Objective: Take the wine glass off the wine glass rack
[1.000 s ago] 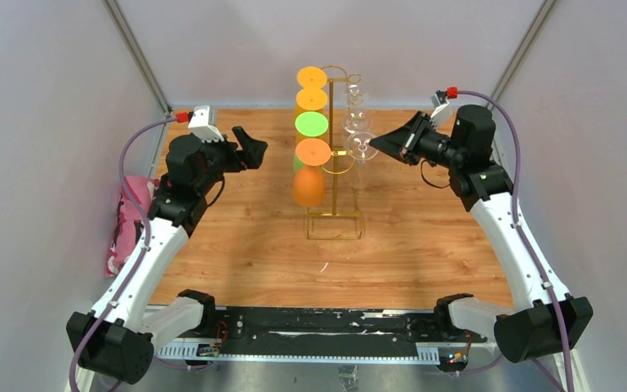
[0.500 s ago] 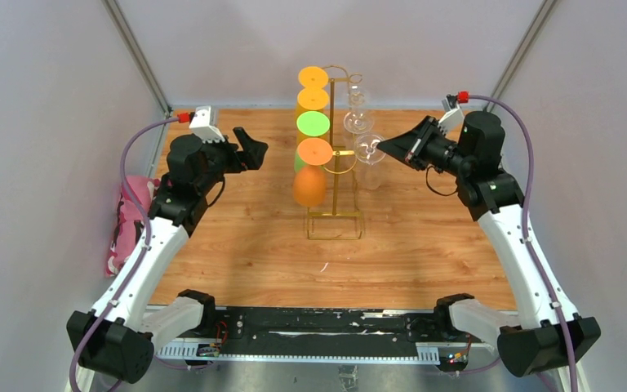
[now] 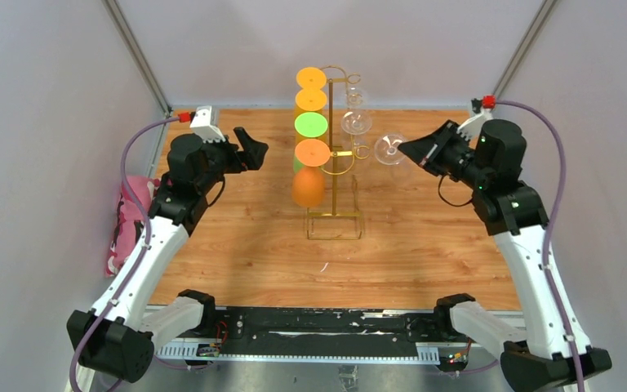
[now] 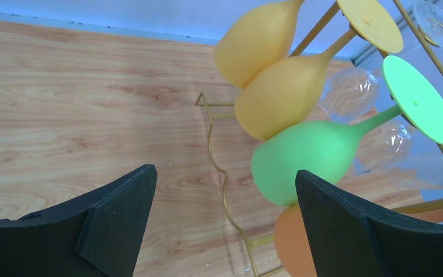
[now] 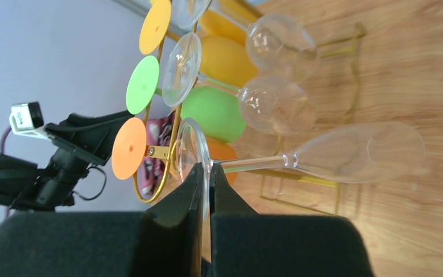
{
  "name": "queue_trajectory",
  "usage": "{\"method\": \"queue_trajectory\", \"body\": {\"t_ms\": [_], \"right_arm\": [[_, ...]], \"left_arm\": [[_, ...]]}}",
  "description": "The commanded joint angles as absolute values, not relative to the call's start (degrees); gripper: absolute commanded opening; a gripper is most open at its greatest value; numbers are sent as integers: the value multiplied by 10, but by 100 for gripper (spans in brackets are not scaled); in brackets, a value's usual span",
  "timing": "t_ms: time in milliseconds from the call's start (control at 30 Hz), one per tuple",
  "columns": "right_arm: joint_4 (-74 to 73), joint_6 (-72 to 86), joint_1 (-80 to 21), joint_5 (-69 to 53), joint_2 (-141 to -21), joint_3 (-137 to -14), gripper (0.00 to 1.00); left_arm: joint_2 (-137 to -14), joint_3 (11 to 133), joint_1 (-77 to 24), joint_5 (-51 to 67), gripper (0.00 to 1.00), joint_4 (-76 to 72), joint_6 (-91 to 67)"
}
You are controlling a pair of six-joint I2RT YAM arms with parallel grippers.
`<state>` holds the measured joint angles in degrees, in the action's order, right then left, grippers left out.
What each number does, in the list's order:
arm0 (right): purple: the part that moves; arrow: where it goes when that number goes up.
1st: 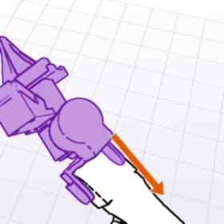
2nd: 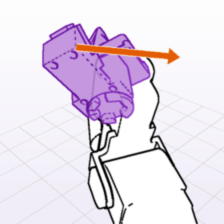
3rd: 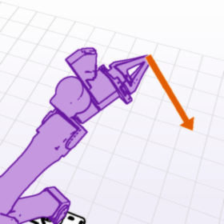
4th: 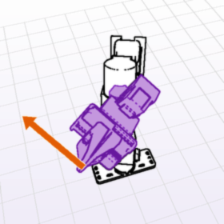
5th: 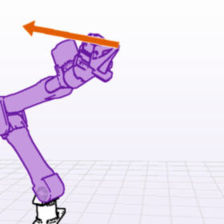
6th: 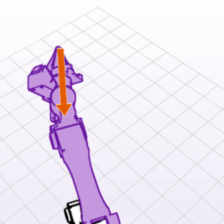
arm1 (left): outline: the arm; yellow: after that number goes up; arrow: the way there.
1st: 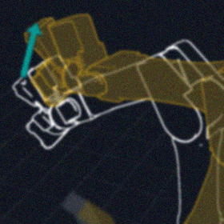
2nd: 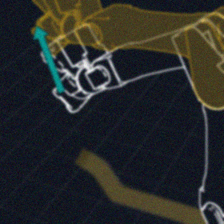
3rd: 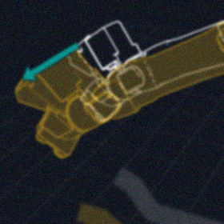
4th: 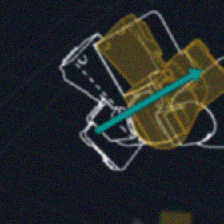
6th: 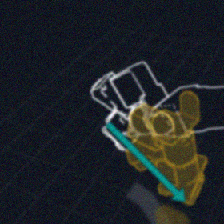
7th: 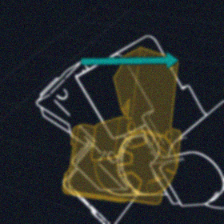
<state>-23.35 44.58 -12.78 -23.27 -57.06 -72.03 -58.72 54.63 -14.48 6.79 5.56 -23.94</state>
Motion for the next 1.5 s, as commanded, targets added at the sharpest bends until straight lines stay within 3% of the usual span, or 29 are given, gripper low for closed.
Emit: {"method": "queue_trajectory", "body": {"t_ms": [0, 133, 233, 433, 600, 767, 1033, 1267, 1400, 1467], "right_arm": [[-329, 334, -130, -89, -508, -818, 0], [-364, 278, -130, -18, -491, -871, 0], [-340, 258, -131, -44, -499, -894, 0], [-241, 255, -130, -210, -547, -954, 0], [-174, 255, -130, -351, -580, -1008, 0], [-104, 343, -130, -446, -594, -1039, 0], [312, 626, -129, -605, -656, -958, 0], [700, 877, -129, -617, -738, -896, 0], [908, 1039, -127, -590, -818, -904, 0], [914, 1043, -126, -589, -833, -891, 0]], "left_arm": [[-579, 583, -147, 53, 96, 74, -221], [-575, 634, -147, 37, 95, 86, -220], [-579, 672, -147, 78, 94, 63, -237], [-600, 737, -147, 251, 89, -11, -238], [-629, 764, -146, 385, 76, -46, -211], [-675, 778, -142, 553, 79, -114, -237], [-732, 755, -141, 693, 80, -322, -376], [-805, 737, -107, 677, 79, -872, -787], [-852, 770, -102, 671, 74, -898, -846], [-856, 765, -102, 666, 74, -899, -844]]}}
